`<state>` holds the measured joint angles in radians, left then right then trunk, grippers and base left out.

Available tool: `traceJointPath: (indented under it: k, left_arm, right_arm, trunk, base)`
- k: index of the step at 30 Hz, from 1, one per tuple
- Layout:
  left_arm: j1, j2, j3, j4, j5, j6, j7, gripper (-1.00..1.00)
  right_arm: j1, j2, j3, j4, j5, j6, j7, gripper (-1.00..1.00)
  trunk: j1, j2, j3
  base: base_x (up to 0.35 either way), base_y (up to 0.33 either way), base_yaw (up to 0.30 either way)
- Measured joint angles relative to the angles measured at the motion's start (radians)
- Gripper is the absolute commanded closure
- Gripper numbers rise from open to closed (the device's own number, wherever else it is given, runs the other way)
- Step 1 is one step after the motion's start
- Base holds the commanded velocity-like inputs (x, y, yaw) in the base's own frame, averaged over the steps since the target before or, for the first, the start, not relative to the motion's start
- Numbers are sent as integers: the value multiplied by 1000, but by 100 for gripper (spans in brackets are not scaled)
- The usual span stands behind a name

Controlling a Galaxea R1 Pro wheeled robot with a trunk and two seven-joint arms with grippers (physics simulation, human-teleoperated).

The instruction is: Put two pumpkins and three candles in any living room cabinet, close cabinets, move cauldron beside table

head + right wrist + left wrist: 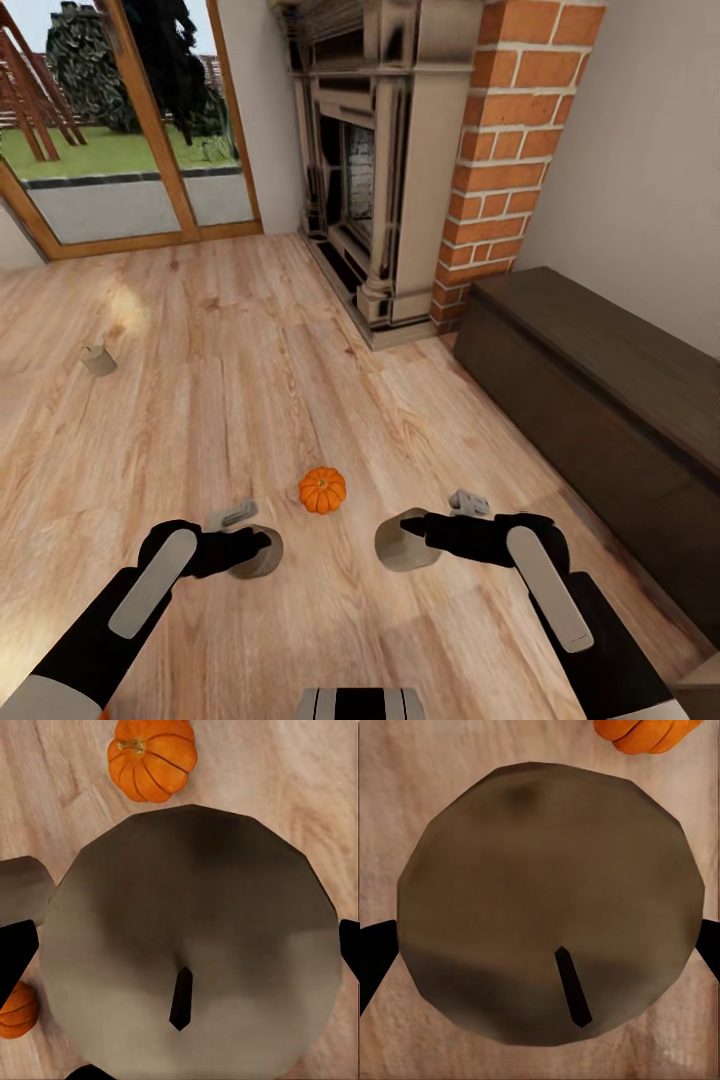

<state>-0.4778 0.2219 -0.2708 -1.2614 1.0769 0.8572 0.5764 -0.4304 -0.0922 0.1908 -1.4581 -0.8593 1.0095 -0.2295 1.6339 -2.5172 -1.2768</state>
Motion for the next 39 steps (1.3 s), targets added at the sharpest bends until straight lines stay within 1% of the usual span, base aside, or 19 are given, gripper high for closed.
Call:
traceJointPath:
  k: [2, 4, 7, 9, 11, 12, 14, 19, 39]
  left_arm:
    - [0, 0, 0, 0, 2, 0, 0, 100]
    - [0, 0, 0, 0, 3, 0, 0, 100]
    - [0, -1, -1, 0, 3, 0, 0, 100]
    - [0, -1, -1, 0, 3, 0, 0, 100]
    - [0, -2, -2, 0, 3, 0, 0, 100]
    - [0, -2, -2, 0, 3, 0, 0, 100]
    - [0, -2, -3, 0, 2, 0, 0, 100]
    - [0, -2, -3, 0, 2, 0, 0, 100]
    - [0, -4, -3, 0, 3, 9, 0, 100]
  right_arm:
    - [0, 1, 0, 2, 1, 0, -4, 100]
    - [0, 2, 1, 3, 4, 0, -28, 100]
    - [0, 7, 1, 5, 1, -2, -119, 100]
    - [0, 22, 0, 5, -6, -4, -193, 100]
    - [0, 42, -1, 3, -11, -5, -252, 100]
    - [0, 49, -1, 3, -12, -5, -271, 100]
    - [0, 55, -1, 3, -13, -6, -288, 100]
    - [0, 60, -2, 3, -16, -6, -304, 100]
    - [0, 61, -1, 0, -16, -6, -304, 100]
  trunk:
    - [-1, 0, 6]
    - [-2, 1, 11]
    - [-3, 2, 18]
    - [-4, 2, 22]
    - [-5, 3, 27]
    - [-5, 3, 29]
    - [-6, 3, 34]
    - [-9, 4, 52]
    - [-18, 9, 130]
  base:
    - [0, 0, 13]
    - [0, 0, 41]
    - [0, 0, 55]
    - [0, 0, 60]
    - [0, 0, 61]
    - [0, 0, 57]
    - [0, 0, 32]
    - [0, 0, 7]
    - [0, 0, 0]
